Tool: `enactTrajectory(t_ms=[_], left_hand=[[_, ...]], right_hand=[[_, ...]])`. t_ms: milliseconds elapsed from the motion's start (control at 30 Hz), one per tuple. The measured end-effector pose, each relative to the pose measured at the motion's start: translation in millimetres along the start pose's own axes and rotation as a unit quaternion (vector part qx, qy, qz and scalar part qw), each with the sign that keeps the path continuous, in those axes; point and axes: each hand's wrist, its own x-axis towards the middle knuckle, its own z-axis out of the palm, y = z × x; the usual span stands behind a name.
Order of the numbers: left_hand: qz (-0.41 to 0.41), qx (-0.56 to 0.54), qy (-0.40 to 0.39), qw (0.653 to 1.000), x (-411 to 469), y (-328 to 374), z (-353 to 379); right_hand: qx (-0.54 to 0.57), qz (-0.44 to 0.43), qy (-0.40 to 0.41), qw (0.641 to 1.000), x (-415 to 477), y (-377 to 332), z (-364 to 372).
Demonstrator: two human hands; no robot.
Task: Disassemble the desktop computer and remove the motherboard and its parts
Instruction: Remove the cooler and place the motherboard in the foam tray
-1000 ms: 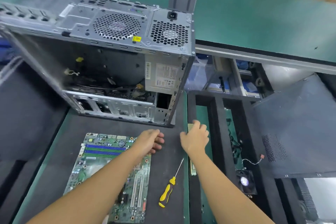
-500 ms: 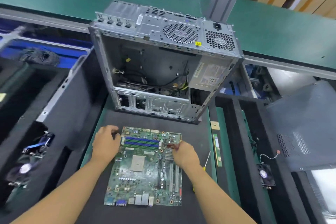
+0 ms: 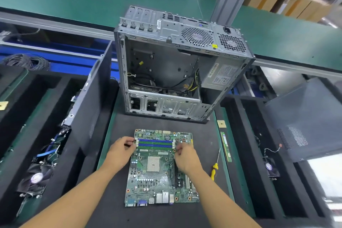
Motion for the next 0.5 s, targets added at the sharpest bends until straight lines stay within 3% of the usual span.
enactTrajectory(t_ms=[100,267,367,500], left_hand=[[0.027,0.034,-0.013,0.999,-3,-8,2],[0.042,0.061,-0.004,0.997,-6,-9,6],[0.043,0.057,-0.008,0.997,-6,-11,4],[0.052,0.054,-0.016,0.997,-7,-16,1]], right_hand=[[0.014,-0.002,0.003,1.0,-13,2,2],[0.049,-0.097,-0.064,0.992,-28,-16,18],[0.091,-0.066,-0.036,0.993,-29,-24,26],[0.086,-0.015,-0.103,0.991,-32,-15,32]])
